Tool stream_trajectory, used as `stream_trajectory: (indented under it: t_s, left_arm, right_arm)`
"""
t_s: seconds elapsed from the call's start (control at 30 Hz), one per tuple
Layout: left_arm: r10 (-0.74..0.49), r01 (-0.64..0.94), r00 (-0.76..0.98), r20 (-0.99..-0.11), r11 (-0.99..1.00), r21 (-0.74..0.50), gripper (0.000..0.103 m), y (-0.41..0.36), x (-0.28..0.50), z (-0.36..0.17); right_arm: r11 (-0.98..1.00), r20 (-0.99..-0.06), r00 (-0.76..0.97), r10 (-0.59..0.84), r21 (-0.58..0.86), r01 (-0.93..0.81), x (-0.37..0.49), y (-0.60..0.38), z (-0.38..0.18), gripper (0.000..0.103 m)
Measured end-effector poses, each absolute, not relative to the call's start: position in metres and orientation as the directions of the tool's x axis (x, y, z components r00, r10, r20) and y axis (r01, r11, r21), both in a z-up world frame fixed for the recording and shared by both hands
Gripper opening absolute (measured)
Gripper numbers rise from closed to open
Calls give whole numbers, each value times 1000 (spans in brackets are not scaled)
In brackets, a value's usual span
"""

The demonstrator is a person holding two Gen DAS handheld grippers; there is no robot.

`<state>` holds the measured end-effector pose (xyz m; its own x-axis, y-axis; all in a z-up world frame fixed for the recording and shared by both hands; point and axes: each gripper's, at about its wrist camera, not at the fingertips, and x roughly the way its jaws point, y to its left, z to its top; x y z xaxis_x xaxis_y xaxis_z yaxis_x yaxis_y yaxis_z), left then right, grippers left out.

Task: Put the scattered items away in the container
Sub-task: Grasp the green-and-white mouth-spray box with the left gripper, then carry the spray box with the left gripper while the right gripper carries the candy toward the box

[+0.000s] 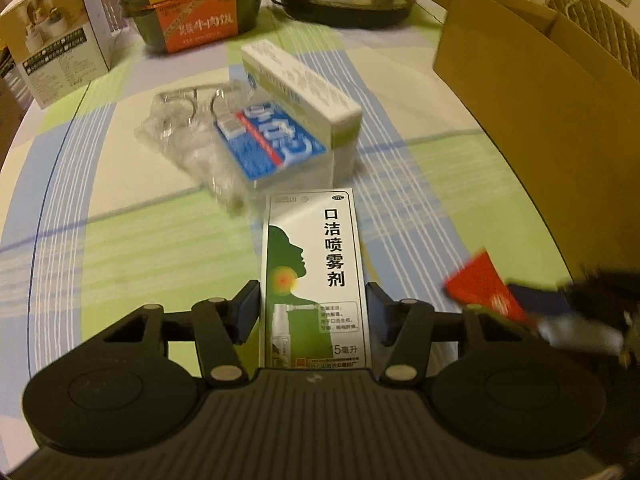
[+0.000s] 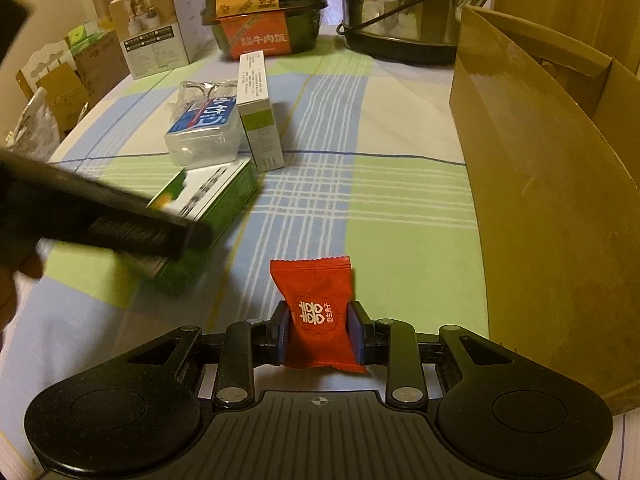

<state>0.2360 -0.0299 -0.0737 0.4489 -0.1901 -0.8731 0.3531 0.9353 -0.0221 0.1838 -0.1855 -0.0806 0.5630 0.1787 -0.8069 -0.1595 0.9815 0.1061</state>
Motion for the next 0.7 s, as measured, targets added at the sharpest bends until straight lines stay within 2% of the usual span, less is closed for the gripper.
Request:
stream_trajectory:
  t_s: [0.2,0.23,0.27,0.3,0.7]
  left_arm:
    - [-194,341,412,-890,939,-47,51,-14,186,-68]
    - [-194,336,411,-891,941,-50,53,-13,182,-68]
    - [-192,327,411,-891,944,-52,62,-11,180,-69]
    - [-191,318,410,-892,946,-57,65,-10,179,-70]
    - [-183,336,421,-888,941,-34,64,-19,199,-74]
  right_arm:
    - [980,-812,551,190,121,-159,170,-186,-79,33]
    - [979,-813,549,191,121,-163,166,-186,-79,33]
    - [979,-814,549,191,119,-165,163,-185,-78,33]
    - [979,-815,548,190,117,-165,161,-185,-78,33]
    - [982,-813,556,174,100,-162,157,-186,-78,33]
